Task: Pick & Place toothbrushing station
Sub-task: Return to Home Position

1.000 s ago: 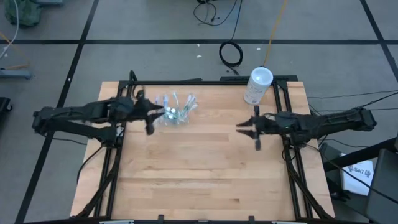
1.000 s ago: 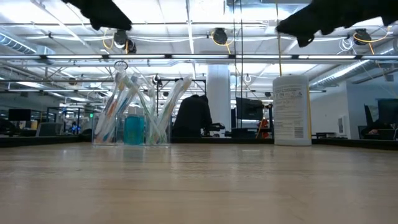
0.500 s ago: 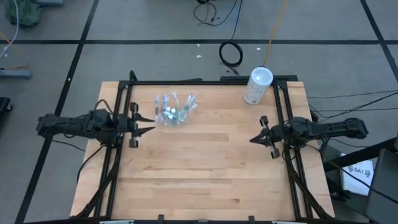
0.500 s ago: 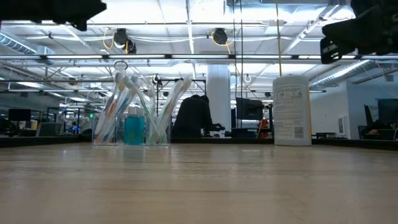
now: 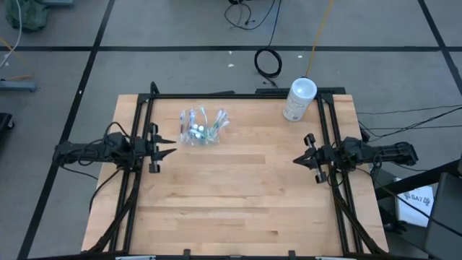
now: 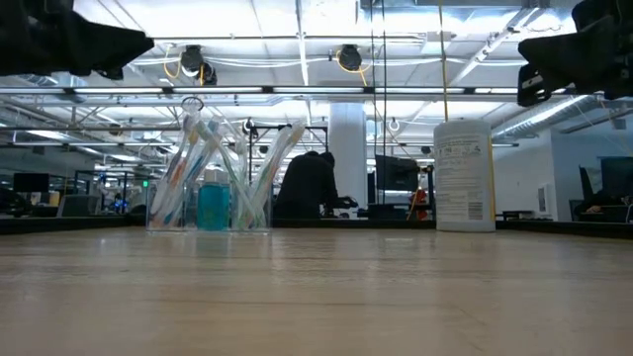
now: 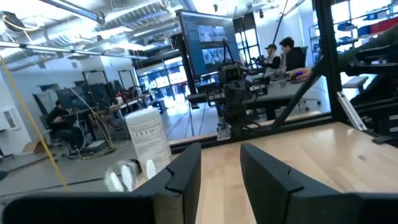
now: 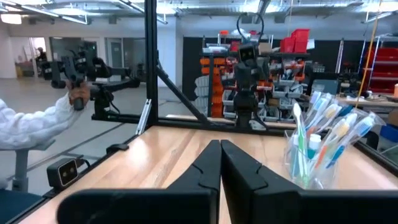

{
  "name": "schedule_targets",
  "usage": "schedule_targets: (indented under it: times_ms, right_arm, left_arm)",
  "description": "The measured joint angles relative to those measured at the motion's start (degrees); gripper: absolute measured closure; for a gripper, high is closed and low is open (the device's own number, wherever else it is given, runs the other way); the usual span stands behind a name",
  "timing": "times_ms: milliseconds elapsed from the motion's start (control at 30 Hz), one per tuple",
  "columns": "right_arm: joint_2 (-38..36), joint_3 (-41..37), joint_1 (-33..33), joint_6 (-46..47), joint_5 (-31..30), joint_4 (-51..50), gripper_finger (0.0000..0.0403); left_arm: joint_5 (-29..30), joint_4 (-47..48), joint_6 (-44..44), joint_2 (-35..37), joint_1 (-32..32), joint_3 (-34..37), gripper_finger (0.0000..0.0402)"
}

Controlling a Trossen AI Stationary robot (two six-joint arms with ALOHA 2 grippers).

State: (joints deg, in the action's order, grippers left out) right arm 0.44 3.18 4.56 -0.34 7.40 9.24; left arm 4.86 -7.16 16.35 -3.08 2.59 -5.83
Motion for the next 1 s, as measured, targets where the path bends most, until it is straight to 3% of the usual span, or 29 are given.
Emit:
schedule_targets:
  times_ms: [233,567,800,1000]
  right_arm:
    - [-0.23,-0.13,0.00,-0.98,-0.09,-1.00,0.0399]
    - [-0.21,-0.19,0.00,-1.21,-0.09,-1.49,0.0399]
    - [-0.21,-0.24,0.00,-3.68,-0.09,-0.86,0.0399]
    - [-0.21,-0.24,0.00,-3.78,-0.07,-0.88,0.0399]
  left_arm:
    - [-1.38,-3.99,-0.73,2.57,0.00,4.21,0.0284]
    - [-6.74,-0.87,-2.87,2.48,0.04,5.01,0.0284]
    - [0.59,5.33,-4.69,2.43,0.00,4.92,0.0284]
    - [1.31,5.36,-6.62,2.35,0.00,4.88,0.0284]
